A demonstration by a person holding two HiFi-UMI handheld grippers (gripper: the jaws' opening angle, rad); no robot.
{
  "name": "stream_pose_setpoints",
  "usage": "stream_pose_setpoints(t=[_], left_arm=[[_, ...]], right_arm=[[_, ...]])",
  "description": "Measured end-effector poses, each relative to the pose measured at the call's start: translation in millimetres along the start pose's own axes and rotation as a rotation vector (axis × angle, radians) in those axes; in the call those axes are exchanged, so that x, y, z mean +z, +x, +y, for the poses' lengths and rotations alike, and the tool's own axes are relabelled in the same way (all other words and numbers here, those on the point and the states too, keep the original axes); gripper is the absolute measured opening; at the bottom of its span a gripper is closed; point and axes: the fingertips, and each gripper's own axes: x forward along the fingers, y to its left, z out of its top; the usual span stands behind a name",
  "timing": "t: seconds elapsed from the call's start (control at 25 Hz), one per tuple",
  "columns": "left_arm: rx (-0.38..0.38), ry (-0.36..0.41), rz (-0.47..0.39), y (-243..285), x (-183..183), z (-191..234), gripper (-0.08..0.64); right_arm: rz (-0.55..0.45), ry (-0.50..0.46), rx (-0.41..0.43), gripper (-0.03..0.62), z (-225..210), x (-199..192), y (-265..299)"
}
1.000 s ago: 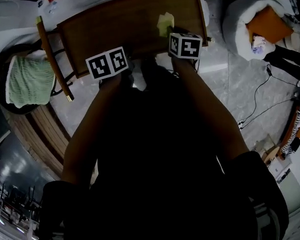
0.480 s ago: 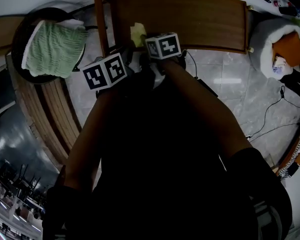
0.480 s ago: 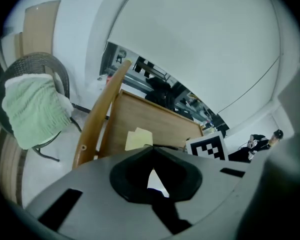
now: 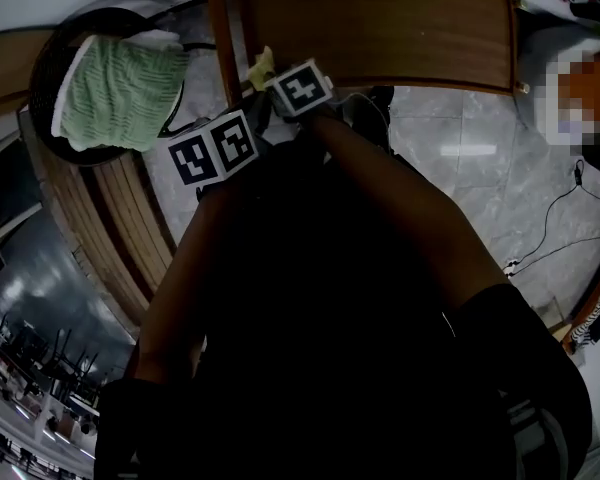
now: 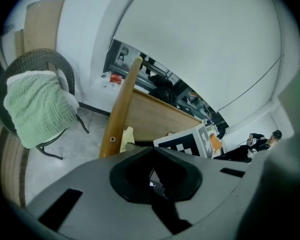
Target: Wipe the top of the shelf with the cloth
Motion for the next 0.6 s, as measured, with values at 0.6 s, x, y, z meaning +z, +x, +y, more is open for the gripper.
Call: stream_pose_setpoints(t=[0.6], left_arm=[[0.001, 0.011, 0.095, 58, -14, -20, 0.011]], right_arm=[[0.102, 0.049, -0.059, 0.046, -68, -38, -42]])
